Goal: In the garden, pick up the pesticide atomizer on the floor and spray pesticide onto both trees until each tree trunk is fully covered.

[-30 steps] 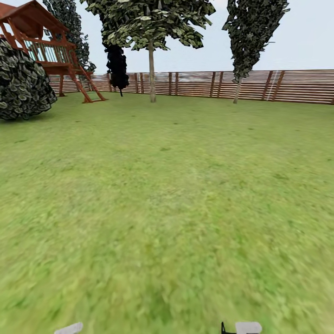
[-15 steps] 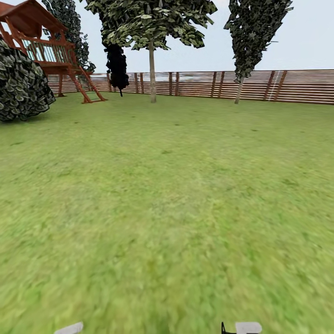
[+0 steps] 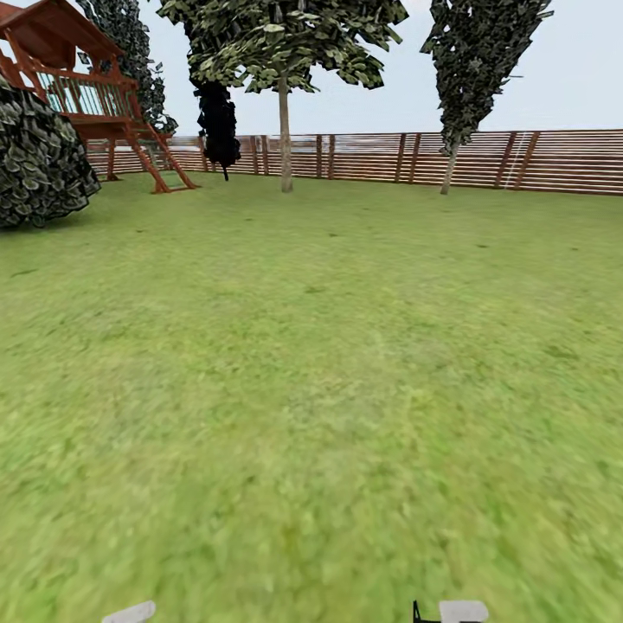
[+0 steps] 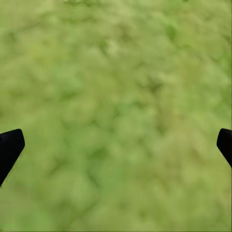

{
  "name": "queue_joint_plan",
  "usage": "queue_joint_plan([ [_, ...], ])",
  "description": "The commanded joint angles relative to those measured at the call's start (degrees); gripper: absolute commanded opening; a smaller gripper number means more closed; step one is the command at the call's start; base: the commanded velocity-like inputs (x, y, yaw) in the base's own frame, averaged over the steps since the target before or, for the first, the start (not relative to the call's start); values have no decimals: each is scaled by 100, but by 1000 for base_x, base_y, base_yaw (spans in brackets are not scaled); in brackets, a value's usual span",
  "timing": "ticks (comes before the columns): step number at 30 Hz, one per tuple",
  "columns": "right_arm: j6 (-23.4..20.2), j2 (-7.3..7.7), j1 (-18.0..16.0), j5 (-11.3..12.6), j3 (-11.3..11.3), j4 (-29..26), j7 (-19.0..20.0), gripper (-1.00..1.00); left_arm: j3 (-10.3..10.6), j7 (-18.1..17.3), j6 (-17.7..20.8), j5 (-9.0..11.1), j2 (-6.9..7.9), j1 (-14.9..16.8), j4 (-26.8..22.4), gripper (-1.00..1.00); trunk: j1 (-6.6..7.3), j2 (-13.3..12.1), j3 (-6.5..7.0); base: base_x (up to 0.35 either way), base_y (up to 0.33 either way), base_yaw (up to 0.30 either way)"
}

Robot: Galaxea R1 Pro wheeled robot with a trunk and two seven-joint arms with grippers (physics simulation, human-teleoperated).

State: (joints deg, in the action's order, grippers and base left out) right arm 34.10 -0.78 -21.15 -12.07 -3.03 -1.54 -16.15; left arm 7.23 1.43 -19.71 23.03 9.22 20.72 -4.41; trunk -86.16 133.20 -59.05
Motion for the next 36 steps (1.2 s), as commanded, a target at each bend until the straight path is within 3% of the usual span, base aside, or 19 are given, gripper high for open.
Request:
queue_joint_plan([
  [1,9,-2,-3,-62,-31,5,-38,100,49,15,-13,35,1,2,1,-100,-3,2,-5,339,96,0],
  [36,9,-2,-3,-61,-31,5,-38,100,50,15,-16,35,1,2,1,-100,-3,2,-5,339,96,0],
])
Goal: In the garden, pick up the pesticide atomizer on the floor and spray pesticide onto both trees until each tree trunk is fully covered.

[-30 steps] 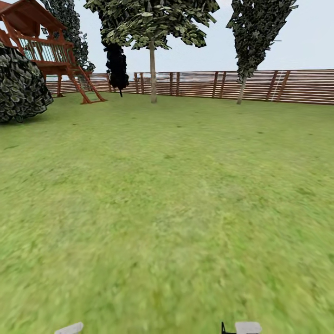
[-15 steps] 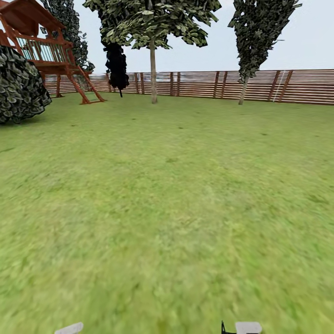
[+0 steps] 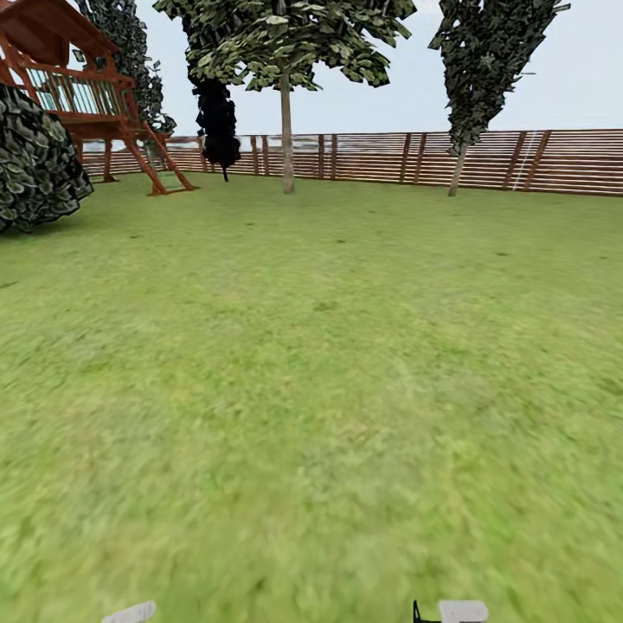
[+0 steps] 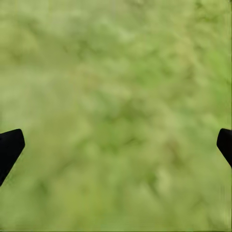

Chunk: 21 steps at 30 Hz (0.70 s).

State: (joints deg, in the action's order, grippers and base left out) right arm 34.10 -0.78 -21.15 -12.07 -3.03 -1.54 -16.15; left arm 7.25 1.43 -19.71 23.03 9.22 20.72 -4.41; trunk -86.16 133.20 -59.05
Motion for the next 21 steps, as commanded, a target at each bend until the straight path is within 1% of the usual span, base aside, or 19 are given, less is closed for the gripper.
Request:
queue_joint_plan([
  [1,9,-2,-3,-64,-31,5,-38,100,49,15,-15,35,1,2,1,-100,-3,2,-5,339,96,0],
  [21,9,-2,-3,-65,-31,5,-38,100,42,15,-7,35,1,2,1,-100,-3,2,-5,339,96,0],
])
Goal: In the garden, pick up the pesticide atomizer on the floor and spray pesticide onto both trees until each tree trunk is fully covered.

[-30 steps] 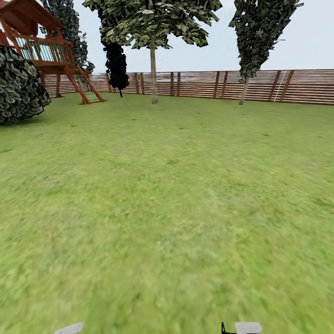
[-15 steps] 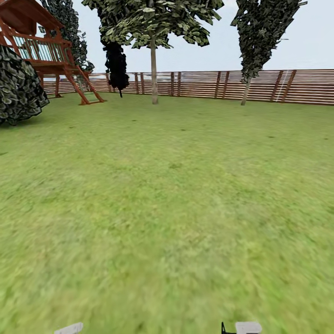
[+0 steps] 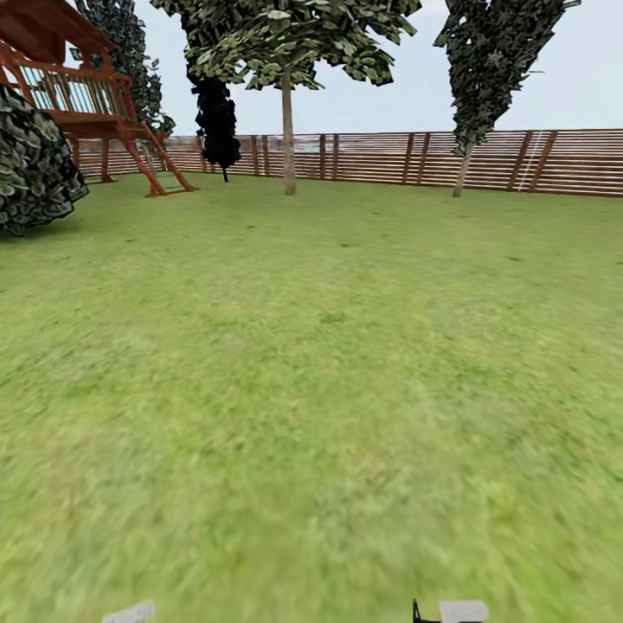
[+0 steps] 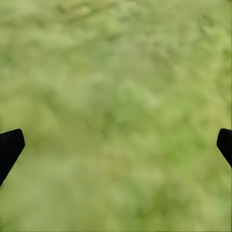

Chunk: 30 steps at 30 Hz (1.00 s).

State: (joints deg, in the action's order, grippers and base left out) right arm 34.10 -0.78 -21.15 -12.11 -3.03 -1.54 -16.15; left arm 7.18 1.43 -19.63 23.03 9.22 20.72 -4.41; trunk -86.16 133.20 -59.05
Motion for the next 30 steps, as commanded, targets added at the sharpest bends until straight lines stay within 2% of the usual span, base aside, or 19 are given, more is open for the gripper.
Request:
queue_joint_plan([
  [1,9,-2,-3,-60,-31,5,-38,100,47,15,-15,35,1,2,1,-100,-3,2,-5,339,96,0],
  [30,9,-2,-3,-59,-31,5,-38,100,31,15,-16,83,24,-2,-7,-100,-3,2,-5,339,96,0],
])
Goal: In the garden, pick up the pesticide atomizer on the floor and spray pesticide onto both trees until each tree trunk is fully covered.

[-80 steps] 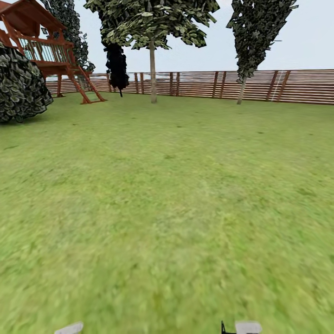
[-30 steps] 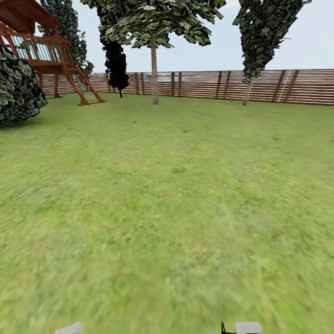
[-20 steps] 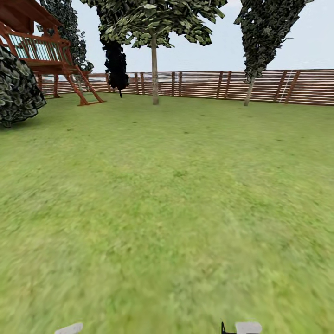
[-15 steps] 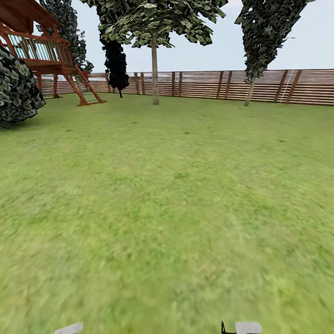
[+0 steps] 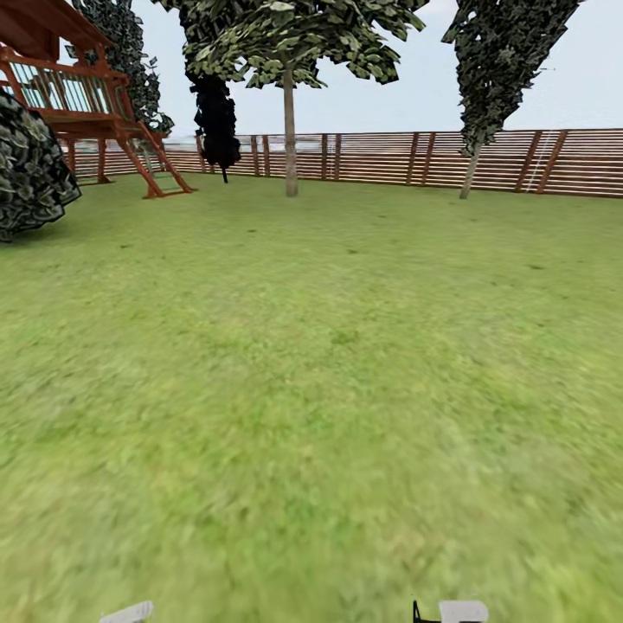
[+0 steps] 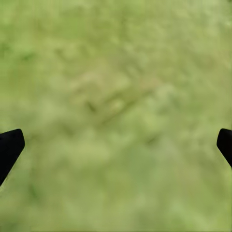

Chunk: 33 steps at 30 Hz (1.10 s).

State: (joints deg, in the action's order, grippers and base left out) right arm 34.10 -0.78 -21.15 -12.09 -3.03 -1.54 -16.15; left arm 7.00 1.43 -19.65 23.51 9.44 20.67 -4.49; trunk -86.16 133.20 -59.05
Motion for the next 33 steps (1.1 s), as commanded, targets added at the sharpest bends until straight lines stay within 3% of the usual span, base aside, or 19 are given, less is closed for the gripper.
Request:
queue_joint_plan([
  [1,9,-2,-3,-60,-31,6,-38,100,48,15,-17,37,-1,0,1,-100,-3,2,-5,339,96,0],
  [33,9,-2,-3,-59,-31,5,-38,100,52,15,-13,39,-4,-1,5,-100,-3,2,-5,339,96,0],
])
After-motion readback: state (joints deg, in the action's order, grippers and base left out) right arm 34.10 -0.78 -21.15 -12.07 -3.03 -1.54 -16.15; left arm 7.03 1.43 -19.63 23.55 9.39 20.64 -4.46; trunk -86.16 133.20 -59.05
